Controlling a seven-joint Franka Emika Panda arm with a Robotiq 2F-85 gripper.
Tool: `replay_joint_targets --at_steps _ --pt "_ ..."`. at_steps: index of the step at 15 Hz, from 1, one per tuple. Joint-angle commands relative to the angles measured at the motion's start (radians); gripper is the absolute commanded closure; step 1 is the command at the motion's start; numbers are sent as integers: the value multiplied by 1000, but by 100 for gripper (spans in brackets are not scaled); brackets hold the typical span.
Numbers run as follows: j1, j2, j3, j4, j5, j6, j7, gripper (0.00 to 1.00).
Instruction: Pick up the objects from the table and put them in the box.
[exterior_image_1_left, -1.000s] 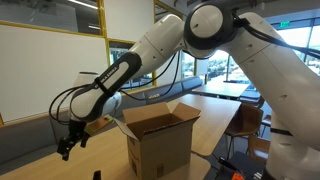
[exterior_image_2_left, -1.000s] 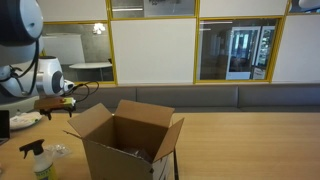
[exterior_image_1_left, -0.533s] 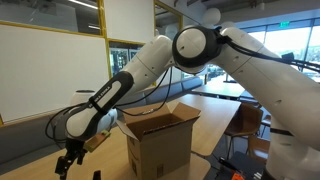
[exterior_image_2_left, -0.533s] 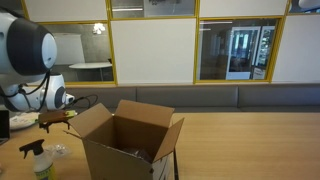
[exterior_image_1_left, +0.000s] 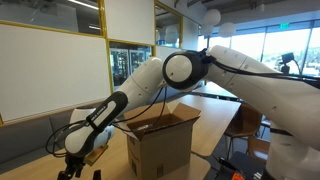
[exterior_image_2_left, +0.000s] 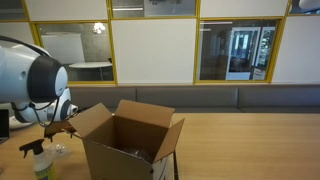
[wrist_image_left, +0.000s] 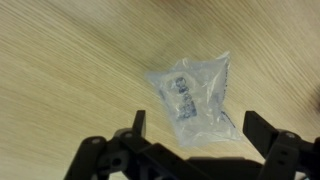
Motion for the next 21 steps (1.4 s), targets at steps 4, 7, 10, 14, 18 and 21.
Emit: replay_joint_targets --at_steps 4,7,10,14,18,21 --pt "-3 158 58 202 37 -25 -88 0" --pt "-3 205 77 250 52 -36 -108 0" --pt "1 248 103 290 70 -49 -130 0" --pt "10 290 117 339 87 -82 -146 0" --pt "24 327 108 385 90 -112 -150 0" --pt "32 356 105 418 91 -132 -151 0"
